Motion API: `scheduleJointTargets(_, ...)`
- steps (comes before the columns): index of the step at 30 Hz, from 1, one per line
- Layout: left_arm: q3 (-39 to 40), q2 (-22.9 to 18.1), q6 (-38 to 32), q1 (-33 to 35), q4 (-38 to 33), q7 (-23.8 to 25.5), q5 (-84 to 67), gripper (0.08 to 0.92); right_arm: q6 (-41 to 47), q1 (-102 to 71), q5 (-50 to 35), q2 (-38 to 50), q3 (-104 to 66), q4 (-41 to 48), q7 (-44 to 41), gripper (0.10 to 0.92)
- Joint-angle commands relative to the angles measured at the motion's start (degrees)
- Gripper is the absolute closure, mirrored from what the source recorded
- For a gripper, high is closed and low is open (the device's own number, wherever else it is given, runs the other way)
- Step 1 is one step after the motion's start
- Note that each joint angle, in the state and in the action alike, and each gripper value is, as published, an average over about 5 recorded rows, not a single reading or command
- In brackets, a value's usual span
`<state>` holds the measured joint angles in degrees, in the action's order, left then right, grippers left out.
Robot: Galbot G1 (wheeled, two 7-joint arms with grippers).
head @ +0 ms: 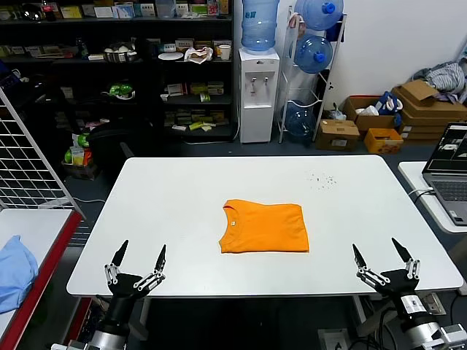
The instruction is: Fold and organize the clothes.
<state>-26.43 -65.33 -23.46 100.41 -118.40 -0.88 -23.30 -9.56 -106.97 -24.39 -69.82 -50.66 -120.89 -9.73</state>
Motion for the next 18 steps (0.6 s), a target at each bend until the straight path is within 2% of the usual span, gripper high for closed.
scheduleJointTargets(1,-3.24,-2.14,0.55,10.51,-5.79,0.26,2.19,0.079,-4.12,-5.05,1.85,-4.94,-0.69,-0.70,-1.53,0.104)
scheduleJointTargets(11,-3.17,0.49,2.48,20.84,-7.41,-2.27,1.89,0.079,-5.70,-12.94,2.43,-5.70,0.07,1.43,-0.64,0.104)
scheduleJointTargets(18,-1.87,-0.17,7.78,23.71,-6.66,-6.19,3.92,0.079,-5.86,-15.21,2.11,-5.65,0.46,2.49,-0.86,0.104)
